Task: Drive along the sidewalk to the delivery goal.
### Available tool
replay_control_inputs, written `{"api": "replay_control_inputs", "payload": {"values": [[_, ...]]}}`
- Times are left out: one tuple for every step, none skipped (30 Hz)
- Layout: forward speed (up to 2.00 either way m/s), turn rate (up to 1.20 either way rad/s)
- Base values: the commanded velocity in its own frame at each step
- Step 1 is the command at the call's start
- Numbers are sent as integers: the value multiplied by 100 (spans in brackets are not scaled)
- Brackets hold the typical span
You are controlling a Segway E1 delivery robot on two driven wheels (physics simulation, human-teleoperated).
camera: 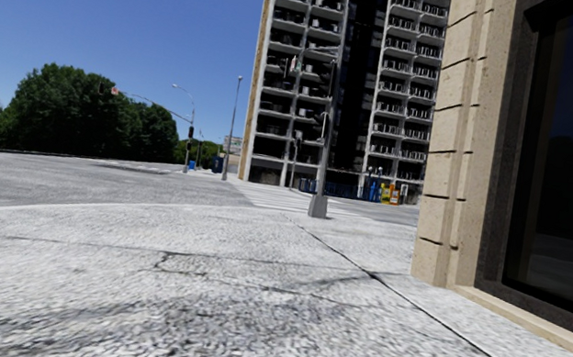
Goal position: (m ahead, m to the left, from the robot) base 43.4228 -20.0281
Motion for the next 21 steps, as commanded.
{"api": "replay_control_inputs", "payload": {"values": [[200,-24],[200,-24],[200,-24],[200,-24],[200,-24],[200,-24],[200,-24],[200,-24],[200,-24],[200,-24],[200,-24],[200,-24],[200,-24],[200,-24],[200,-24],[200,-24],[200,-24],[200,-24],[200,-24],[200,-24],[200,-24]]}}
